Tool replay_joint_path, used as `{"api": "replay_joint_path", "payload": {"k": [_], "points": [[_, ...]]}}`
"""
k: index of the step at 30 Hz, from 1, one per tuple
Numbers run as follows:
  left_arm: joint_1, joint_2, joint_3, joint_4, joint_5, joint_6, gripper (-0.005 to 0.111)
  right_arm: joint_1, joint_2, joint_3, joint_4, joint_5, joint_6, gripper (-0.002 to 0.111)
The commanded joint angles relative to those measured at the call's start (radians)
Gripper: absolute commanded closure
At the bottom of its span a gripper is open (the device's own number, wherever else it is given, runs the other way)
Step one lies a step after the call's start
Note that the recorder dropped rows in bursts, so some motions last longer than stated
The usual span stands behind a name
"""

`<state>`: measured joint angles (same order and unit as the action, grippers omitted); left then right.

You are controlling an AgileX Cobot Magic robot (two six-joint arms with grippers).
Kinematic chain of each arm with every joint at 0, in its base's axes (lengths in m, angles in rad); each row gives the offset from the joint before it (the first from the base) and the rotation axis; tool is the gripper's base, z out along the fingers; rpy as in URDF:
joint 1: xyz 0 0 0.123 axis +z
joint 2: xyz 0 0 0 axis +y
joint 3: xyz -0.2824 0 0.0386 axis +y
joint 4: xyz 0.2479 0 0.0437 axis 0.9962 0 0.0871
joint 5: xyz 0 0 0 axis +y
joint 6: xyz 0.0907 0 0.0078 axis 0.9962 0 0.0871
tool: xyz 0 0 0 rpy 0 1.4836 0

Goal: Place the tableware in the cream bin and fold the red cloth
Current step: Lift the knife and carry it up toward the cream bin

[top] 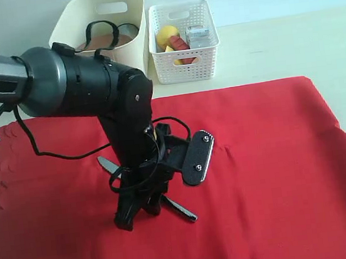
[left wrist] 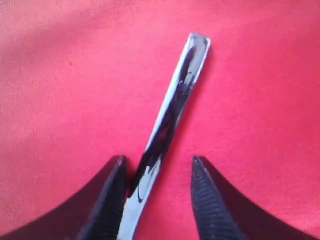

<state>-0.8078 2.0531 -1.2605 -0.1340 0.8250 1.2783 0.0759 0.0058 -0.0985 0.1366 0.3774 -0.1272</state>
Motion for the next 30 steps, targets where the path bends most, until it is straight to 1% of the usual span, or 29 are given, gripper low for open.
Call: {"api": "replay_joint_path", "payload": {"k": [1,5,7,10,11,13,19,23,26,30], "points": [[-0.005,0.002,0.004,-0.002,0.008,0.002,0.065,-0.005,-0.006,0.001,-0.006,-0.01,-0.001,0.108],[-0.005,0.008,0.004,-0.002,0.008,0.0,0.065,-0.005,-0.006,0.001,-0.006,-0.01,-0.001,0.108],[-0.005,0.015,0.004,-0.002,0.01,-0.004,0.068,-0.005,-0.006,0.001,-0.006,-0.01,-0.001,0.108],[-0.005,0.029,0.004,-0.002,0.01,-0.004,0.085,-0.005,-0.006,0.001,-0.006,-0.01,-0.001,0.108],[-0.005,0.029,0.004,-0.002,0.01,-0.004,0.094,-0.005,-0.006,0.001,-0.006,-0.01,-0.001,0.108],[-0.005,0.027,0.004,0.0,0.01,-0.004,0.107,-0.005,-0.006,0.001,-0.006,-0.01,-0.001,0.108],[-0.005,-0.03,0.004,0.026,0.014,-0.013,0.107,-0.005,-0.006,0.001,-0.006,-0.01,-0.001,0.108],[-0.005,-0.111,0.004,0.028,0.028,-0.086,0.107,-0.005,-0.006,0.001,-0.006,-0.01,-0.001,0.108],[-0.003,-0.165,0.004,0.03,0.044,-0.111,0.107,-0.005,-0.006,0.001,-0.006,-0.01,-0.001,0.108],[-0.001,-0.258,0.004,0.09,0.044,-0.206,0.107,-0.005,-0.006,0.001,-0.006,-0.01,-0.001,0.108]]}}
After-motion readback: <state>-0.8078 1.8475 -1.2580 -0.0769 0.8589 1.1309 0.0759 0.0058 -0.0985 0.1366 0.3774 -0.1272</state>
